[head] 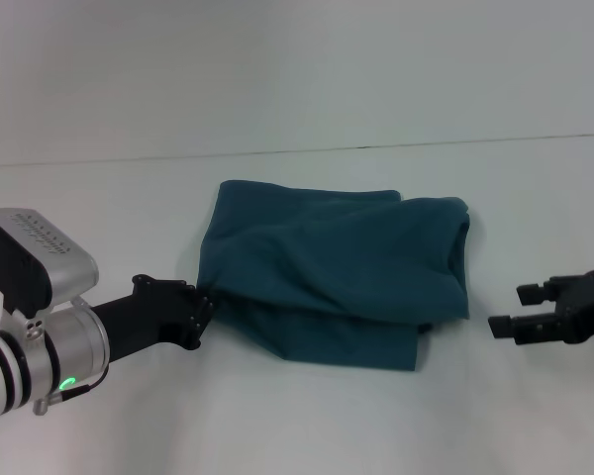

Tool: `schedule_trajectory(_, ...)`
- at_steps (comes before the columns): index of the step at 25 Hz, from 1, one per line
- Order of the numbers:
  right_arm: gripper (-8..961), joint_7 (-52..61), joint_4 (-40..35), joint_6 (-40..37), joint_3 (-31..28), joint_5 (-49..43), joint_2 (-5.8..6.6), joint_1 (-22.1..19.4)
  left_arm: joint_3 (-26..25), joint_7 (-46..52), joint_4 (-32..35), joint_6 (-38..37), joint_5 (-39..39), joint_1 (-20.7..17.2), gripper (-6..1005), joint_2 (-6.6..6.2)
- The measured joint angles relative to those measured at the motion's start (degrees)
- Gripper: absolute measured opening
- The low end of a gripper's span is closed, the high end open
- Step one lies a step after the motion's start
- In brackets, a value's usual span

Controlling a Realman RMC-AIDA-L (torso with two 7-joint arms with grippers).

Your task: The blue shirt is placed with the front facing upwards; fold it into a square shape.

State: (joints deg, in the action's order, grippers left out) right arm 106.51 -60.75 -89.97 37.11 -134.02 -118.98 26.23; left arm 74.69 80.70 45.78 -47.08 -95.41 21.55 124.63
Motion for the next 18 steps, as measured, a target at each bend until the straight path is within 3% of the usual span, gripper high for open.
schedule_trajectory(11,825,1.31,3.19,1.62,0.32,-1.17,-0.57,1.78,0.11,-0.02,0.01,0.40,0.05,0.29,51,0.00)
schedule_trajectory(18,825,14.71,1.23,2.08,2.69,-4.96,0.40,5.24,-0.28,-0.01,0.01,0.49,0.53,0.48,52,0.00)
